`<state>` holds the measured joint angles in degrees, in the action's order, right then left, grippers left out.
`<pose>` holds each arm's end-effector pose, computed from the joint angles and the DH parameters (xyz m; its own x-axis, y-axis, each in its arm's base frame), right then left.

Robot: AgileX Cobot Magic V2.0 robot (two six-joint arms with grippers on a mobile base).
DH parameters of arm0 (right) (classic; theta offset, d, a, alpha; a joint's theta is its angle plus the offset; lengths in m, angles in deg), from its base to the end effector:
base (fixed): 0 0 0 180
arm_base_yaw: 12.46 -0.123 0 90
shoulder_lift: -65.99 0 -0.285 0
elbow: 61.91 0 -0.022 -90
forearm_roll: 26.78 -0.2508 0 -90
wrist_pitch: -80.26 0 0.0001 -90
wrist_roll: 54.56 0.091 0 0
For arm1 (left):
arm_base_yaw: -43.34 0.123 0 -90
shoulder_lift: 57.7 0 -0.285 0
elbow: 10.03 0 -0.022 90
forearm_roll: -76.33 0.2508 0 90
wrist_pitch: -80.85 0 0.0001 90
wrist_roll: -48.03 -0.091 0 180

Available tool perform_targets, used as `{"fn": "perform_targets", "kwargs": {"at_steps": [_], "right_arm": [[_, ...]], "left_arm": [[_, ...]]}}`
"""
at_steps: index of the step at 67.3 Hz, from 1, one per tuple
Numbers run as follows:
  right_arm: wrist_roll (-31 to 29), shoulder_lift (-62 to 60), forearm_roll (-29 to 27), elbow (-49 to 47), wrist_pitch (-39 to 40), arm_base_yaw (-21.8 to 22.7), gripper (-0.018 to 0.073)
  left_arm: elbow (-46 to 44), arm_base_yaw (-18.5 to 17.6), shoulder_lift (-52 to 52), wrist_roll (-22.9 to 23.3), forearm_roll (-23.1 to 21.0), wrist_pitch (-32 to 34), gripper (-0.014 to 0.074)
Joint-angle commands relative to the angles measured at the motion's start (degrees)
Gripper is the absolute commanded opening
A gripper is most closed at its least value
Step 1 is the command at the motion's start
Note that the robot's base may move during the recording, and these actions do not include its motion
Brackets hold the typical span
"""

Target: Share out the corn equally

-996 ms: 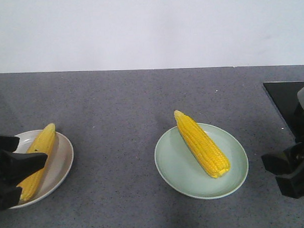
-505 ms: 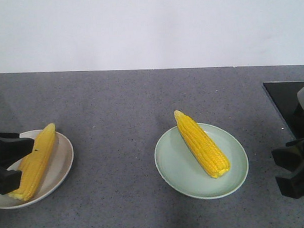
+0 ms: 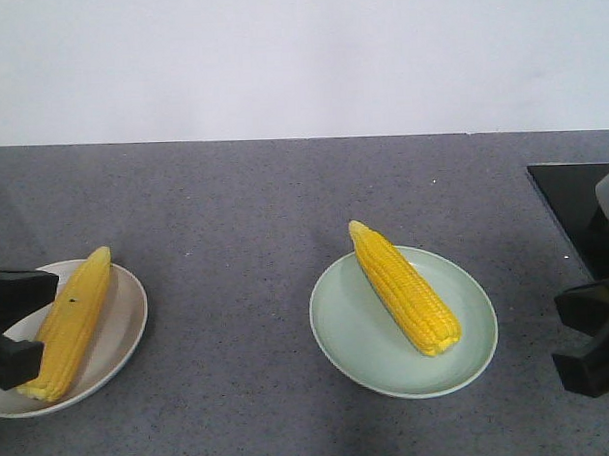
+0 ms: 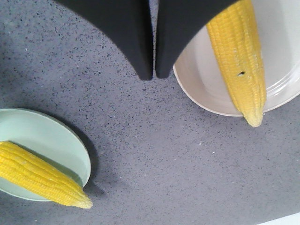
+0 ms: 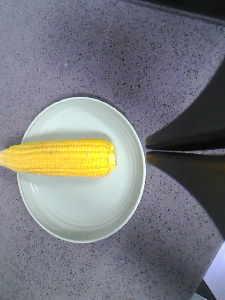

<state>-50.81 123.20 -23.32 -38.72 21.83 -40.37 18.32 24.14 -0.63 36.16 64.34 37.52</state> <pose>0.1339 0.0656 0.3577 -0.6791 -0.3215 -0.6598 -0.4148 0.9098 -0.0164 0.1507 -0.0662 0.3485 -0.5589 0.2511 -0.7903 0.4622 0.8856 -0.0455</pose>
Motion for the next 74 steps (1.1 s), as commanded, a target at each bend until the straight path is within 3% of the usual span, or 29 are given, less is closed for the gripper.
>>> {"fn": "perform_targets", "kwargs": {"at_steps": [1, 27, 37, 47, 56, 69, 74], "right_arm": [[-0.09, -0.44, 0.46, -1.34, 3.06, 0.14, -0.001], [-0.09, -0.44, 0.46, -1.34, 3.06, 0.14, -0.001], [-0.09, -0.44, 0.46, -1.34, 3.04, 0.14, -0.001], [-0.09, -0.44, 0.46, -1.34, 3.04, 0.14, -0.001], [-0.09, -0.44, 0.46, -1.34, 3.04, 0.14, -0.001], [-0.09, -0.44, 0.46, -1.34, 3.04, 0.14, -0.001], [-0.09, -0.44, 0.46, -1.34, 3.04, 0.14, -0.001]], "left_arm": [[-1.18, -0.26, -0.46, 0.58, -0.89, 3.13, -0.0008], [-1.18, -0.26, -0.52, 0.58, -0.79, 3.1, -0.0007], [1.12, 0.02, -5.21, 1.33, 2.74, 6.07, -0.0007], [7.99, 2.89, -13.35, 5.63, 7.14, 14.02, -0.0007], [15.58, 7.13, -22.91, 8.67, 9.58, 16.94, -0.0007], [27.97, 11.54, -36.2, 9.95, 9.94, 21.34, -0.0007], [33.09, 12.98, -41.03, 12.47, 9.94, 24.68, -0.0007]]}}
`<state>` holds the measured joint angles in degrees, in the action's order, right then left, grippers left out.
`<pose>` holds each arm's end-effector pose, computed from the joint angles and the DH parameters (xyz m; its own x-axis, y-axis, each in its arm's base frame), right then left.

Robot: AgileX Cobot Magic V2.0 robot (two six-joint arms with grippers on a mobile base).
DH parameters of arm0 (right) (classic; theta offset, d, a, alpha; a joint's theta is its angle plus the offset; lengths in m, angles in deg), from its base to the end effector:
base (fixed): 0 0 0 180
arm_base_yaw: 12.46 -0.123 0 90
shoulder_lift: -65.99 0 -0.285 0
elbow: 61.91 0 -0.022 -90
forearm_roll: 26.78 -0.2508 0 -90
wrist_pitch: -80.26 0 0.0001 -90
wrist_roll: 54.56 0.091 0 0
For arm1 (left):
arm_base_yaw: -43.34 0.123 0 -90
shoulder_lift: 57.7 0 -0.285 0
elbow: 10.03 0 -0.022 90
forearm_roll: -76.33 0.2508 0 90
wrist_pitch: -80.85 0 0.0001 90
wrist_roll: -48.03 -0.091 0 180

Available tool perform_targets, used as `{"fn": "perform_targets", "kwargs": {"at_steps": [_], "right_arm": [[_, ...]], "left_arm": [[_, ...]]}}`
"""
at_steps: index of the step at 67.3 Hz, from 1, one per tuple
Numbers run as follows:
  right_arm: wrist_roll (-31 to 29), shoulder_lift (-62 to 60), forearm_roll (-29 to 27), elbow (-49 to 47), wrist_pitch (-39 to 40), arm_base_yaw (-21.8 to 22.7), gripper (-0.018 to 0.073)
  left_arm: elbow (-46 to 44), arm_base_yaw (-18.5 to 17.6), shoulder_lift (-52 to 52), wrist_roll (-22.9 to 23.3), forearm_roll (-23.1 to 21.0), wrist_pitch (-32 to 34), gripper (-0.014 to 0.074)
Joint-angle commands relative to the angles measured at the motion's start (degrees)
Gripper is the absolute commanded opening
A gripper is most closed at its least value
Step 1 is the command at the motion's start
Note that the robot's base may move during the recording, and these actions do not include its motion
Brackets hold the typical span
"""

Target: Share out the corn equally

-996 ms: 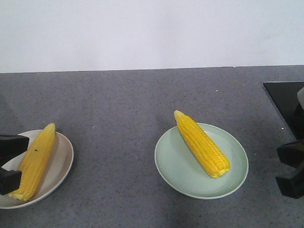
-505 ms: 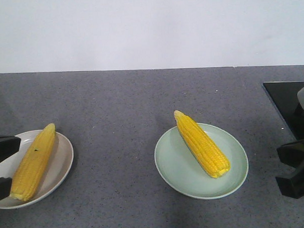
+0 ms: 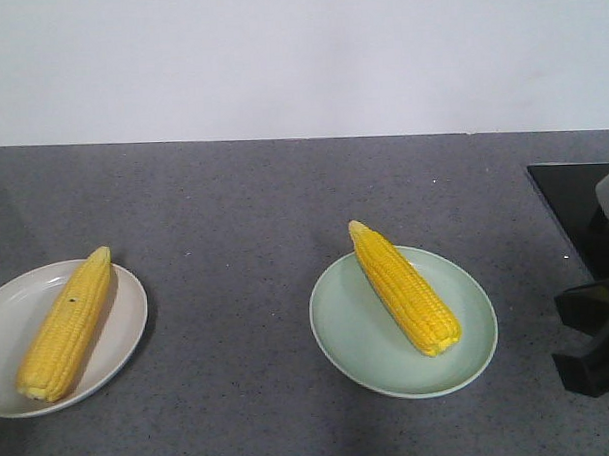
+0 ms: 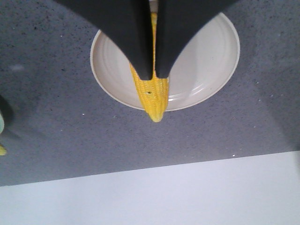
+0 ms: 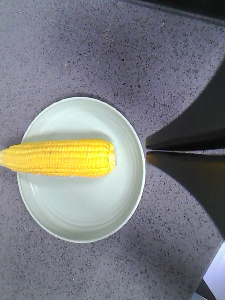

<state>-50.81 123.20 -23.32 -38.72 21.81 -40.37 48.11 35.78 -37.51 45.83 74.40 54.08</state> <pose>0.1339 0.0656 0.3577 -0.6793 -0.3216 -0.6596 -0.4148 0.9098 -0.0164 0.0608 -0.0095 0.2699 -0.2568 0.0425 -0.9655 0.1482 0.9889 0.0041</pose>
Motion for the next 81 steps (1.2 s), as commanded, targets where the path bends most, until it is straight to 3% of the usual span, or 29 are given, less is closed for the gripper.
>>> {"fn": "perform_targets", "kwargs": {"at_steps": [1, 12, 23, 81], "right_arm": [[-0.09, -0.44, 0.46, -1.34, 3.06, 0.14, -0.001], [-0.09, -0.44, 0.46, -1.34, 3.06, 0.14, -0.001], [-0.09, -0.44, 0.46, -1.34, 2.99, 0.14, -0.001], [-0.09, -0.44, 0.46, -1.34, 3.07, 0.14, -0.001]], "left_arm": [[3.72, 1.42, -4.52, 3.03, -0.02, 8.71, -0.0007], [13.64, 2.41, -11.52, 6.05, 1.07, 17.94, -0.0007], [19.72, 2.52, -14.2, 6.05, 1.01, 30.3, -0.0007], [19.52, 6.07, -14.14, 6.05, 0.95, 31.23, -0.0007]]}}
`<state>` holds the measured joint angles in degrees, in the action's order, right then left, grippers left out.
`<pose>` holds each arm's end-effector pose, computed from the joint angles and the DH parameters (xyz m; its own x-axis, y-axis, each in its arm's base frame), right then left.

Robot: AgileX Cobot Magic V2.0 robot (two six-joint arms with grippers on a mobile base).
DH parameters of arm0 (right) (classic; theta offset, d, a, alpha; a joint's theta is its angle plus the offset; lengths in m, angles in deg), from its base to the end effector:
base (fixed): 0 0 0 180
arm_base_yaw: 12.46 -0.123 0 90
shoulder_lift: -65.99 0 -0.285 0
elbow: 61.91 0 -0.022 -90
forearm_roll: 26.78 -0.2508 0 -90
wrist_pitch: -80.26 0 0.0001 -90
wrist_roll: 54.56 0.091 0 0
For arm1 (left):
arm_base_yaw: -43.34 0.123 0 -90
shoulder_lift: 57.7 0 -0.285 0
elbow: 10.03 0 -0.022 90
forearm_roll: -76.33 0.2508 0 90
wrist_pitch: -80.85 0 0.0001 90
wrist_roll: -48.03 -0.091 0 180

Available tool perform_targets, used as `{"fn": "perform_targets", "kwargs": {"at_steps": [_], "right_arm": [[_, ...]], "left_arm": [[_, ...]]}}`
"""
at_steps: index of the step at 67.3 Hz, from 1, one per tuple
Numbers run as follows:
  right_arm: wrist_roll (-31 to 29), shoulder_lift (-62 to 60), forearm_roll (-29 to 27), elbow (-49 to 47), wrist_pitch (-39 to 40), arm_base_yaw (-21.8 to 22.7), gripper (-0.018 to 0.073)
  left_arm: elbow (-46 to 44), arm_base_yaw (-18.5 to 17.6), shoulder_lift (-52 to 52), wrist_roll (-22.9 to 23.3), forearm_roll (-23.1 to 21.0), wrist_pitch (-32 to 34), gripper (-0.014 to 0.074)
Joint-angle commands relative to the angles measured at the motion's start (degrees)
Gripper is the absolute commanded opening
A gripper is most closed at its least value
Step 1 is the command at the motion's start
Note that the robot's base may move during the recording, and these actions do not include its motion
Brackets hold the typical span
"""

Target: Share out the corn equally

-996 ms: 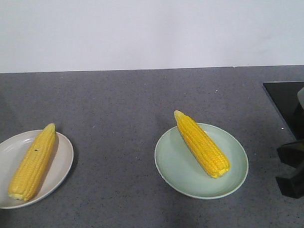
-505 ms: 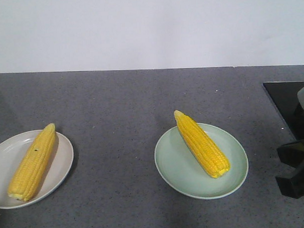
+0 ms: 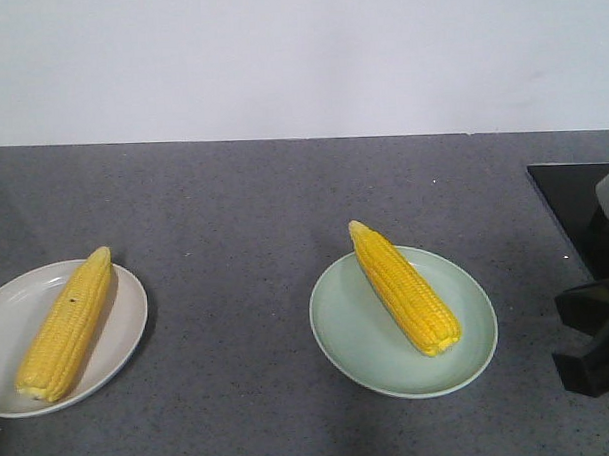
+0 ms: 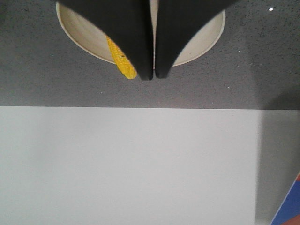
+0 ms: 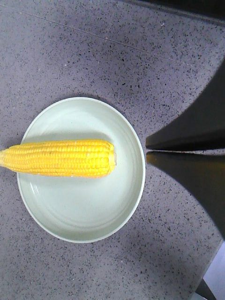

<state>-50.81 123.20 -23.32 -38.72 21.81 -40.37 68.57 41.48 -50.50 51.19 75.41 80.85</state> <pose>0.1339 0.0656 0.3577 -0.6793 -0.3216 -0.6596 -0.4148 0.9098 -0.0164 0.0565 -0.0018 0.2056 0.0707 -0.0735 -0.9948 0.0376 0.9968 -0.0710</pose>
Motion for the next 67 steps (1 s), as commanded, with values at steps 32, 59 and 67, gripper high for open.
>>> {"fn": "perform_targets", "kwargs": {"at_steps": [32, 59, 67], "right_arm": [[-0.09, -0.44, 0.46, -1.34, 3.07, 0.14, -0.001], [-0.09, -0.44, 0.46, -1.34, 3.07, 0.14, -0.001], [-0.09, -0.44, 0.46, -1.34, 3.07, 0.14, -0.001]], "left_arm": [[-0.94, 4.16, -1.04, 0.73, -0.07, 5.42, -0.0007], [-0.94, 4.16, -1.04, 0.73, -0.07, 5.42, -0.0007], [-0.94, 4.16, -1.04, 0.73, -0.07, 5.42, -0.0007]]}}
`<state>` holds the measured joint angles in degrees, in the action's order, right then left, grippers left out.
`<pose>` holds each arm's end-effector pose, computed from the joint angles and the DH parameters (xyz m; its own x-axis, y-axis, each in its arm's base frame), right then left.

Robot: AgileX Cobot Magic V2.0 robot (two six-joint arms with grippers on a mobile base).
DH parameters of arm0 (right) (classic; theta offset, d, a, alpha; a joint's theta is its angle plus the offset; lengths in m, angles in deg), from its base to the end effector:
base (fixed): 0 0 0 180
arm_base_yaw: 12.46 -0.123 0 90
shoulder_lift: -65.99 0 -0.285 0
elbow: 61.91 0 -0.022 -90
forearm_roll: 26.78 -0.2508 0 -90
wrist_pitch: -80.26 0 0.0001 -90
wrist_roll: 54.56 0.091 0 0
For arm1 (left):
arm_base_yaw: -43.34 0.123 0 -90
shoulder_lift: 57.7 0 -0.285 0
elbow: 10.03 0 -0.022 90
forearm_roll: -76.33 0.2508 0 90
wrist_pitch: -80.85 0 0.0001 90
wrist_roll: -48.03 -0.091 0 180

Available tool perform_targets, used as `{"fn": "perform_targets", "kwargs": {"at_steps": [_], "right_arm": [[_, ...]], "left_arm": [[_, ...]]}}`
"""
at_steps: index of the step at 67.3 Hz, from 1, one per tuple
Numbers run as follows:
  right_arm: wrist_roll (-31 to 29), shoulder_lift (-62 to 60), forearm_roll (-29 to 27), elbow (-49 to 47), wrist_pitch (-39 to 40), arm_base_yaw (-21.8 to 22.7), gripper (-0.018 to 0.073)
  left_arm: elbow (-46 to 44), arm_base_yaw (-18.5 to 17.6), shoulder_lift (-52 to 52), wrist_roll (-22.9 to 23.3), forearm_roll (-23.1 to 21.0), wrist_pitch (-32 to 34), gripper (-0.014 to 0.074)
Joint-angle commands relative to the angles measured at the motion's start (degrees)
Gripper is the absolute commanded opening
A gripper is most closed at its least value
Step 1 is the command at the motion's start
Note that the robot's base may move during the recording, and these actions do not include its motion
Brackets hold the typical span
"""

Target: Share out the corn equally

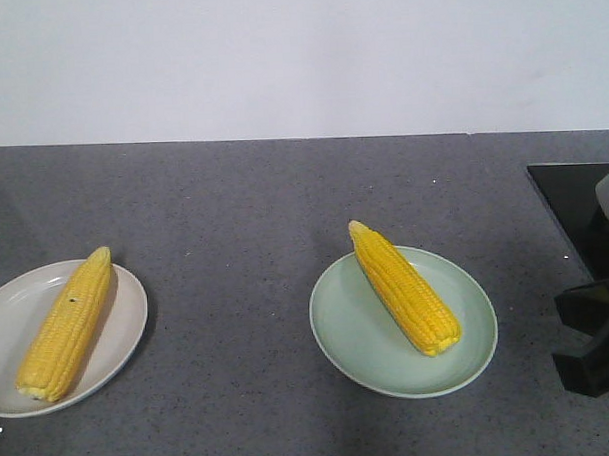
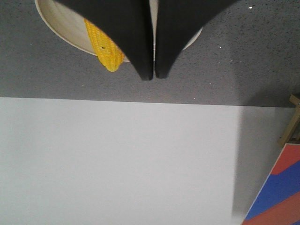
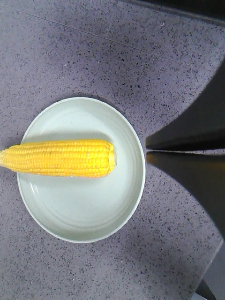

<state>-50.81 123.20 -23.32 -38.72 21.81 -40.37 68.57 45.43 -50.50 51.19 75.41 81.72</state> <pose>0.1339 0.0656 0.3577 -0.6793 -0.3216 -0.6596 -0.4148 0.9098 -0.0164 0.0564 0.0021 0.2070 0.0907 -0.0679 -0.9936 -0.0303 0.9970 -0.0709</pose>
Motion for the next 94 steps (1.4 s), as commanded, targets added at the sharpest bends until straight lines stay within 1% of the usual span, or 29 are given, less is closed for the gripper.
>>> {"fn": "perform_targets", "kwargs": {"at_steps": [1, 9, 11, 16, 21, 29, 34, 42, 52, 59, 73, 82, 85, 87, 94], "right_arm": [[-0.09, -0.44, 0.46, -1.34, 3.07, 0.14, -0.001], [-0.09, -0.44, 0.46, -1.13, 3.4, 0.14, -0.001], [-0.58, -1.22, 1.18, -0.88, 3.65, 0.22, -0.001], [-1.05, -3.61, 2.77, 1.14, 5.96, 2.19, -0.001], [-1.6, -7.27, 2.85, 5.18, 11.58, 5.86, -0.001], [-3.28, -14.81, 3.41, 14.24, 22.37, 12.16, -0.0009], [-3.3, -20.32, 3.41, 20.24, 29.42, 15.78, -0.0008], [-3.3, -28.42, 3.27, 28.77, 39.52, 20.86, -0.0008], [-2.84, -37.55, 3.22, 38.53, 48.57, 25.78, -0.0008], [-2.84, -41.86, 3.22, 43.7, 53.4, 27.18, -0.0008], [-2.66, -47.46, 2.49, 51.49, 58.45, 28.21, -0.0008], [-2.66, -50.69, 0.96, 55.36, 60.1, 28.28, -0.0008], [-2.66, -50.57, -0.52, 56.17, 61.56, 28.28, -0.0008], [-2.74, -50.57, -1.15, 56.09, 60.45, 28.28, -0.0008], [-2.9, -50.63, -1.3, 56.1, 60.45, 28.28, -0.0008]], "left_arm": [[-0.94, 0.2, -1.04, 0.73, -0.07, 4.55, -0.0007], [-0.94, 0.2, -1.04, 0.73, -0.07, 4.55, -0.0007], [-0.94, 0.2, -1.04, 0.73, -0.07, 4.55, -0.0007], [-0.94, 0.2, -1.03, 0.73, -0.07, 4.5, -0.0007], [-0.94, 0.2, -1.03, 0.73, -0.07, 4.5, -0.0006], [-0.94, 0.2, -0.98, 0.73, -0.07, 4.38, -0.0006], [-0.94, 0.2, -0.98, 0.73, -0.07, 4.36, -0.0006], [-0.94, 0.2, -0.98, 0.73, -0.07, 4.36, -0.0006], [-0.94, 0.2, -0.98, 0.73, -0.07, 4.36, -0.0006], [-0.94, 0.2, -0.98, 0.73, -0.07, 4.36, -0.0006], [-0.94, 0.2, -0.98, 0.73, -0.07, 4.36, -0.0006], [-0.94, 0.2, -0.98, 0.73, -0.07, 4.36, -0.0006], [-0.94, 0.2, -0.98, 0.73, -0.07, 4.36, -0.0006], [-0.94, 0.2, -0.98, 0.73, -0.07, 4.36, -0.0006], [-0.94, 0.2, -0.98, 0.73, -0.07, 4.36, -0.0006]]}}
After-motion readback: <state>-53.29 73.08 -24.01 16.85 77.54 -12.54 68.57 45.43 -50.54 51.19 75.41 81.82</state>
